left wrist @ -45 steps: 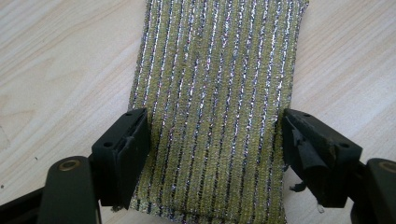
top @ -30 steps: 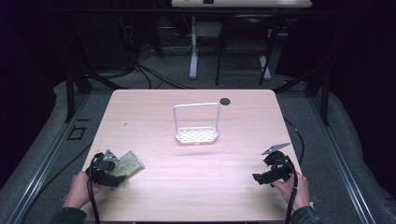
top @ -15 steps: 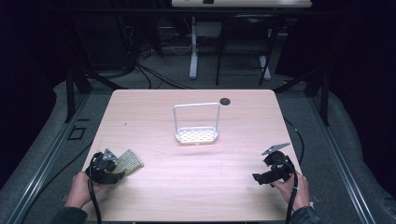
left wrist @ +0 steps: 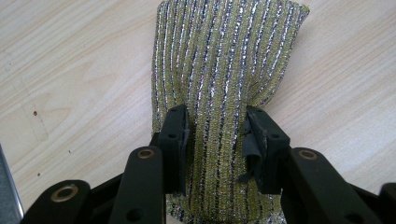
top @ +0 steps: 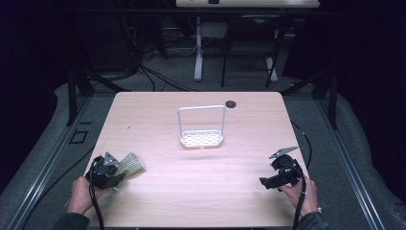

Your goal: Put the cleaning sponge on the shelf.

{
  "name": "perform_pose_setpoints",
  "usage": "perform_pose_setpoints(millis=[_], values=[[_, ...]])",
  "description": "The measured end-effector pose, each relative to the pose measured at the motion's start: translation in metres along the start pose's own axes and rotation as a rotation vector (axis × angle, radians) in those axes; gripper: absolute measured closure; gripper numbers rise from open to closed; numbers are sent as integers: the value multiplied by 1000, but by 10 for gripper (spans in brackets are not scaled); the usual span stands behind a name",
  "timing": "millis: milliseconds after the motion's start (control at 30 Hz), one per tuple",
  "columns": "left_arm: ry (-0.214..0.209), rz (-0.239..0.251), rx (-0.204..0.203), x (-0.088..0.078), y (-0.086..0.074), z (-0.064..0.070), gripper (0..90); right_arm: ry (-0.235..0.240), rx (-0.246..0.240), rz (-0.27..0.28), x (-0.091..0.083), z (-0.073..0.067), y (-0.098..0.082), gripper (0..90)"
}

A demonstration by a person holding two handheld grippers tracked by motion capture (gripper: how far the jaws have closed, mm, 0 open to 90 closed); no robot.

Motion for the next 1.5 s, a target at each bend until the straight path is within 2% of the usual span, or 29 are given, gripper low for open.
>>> perform_pose_setpoints(millis=[500,1300,1500], values=[[12,38,2,-14,10,13,623,-3,0,0,0,0,0,76],[-32,102,8,-22,26,40,616,-7,-10,-7,0,0,0,77],[-47,108,32,-21,33,50,614,-3,-13,-6,0,0,1,78]])
Point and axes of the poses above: each handheld gripper's, and its own axes: x roughly forward along the jaws, y roughly out of its top, z roughly to its right, the point moved 2 cm from there along x, roughly forward along the jaws, and after that the axes turned 4 degrees about z, right-handed, at the moved point
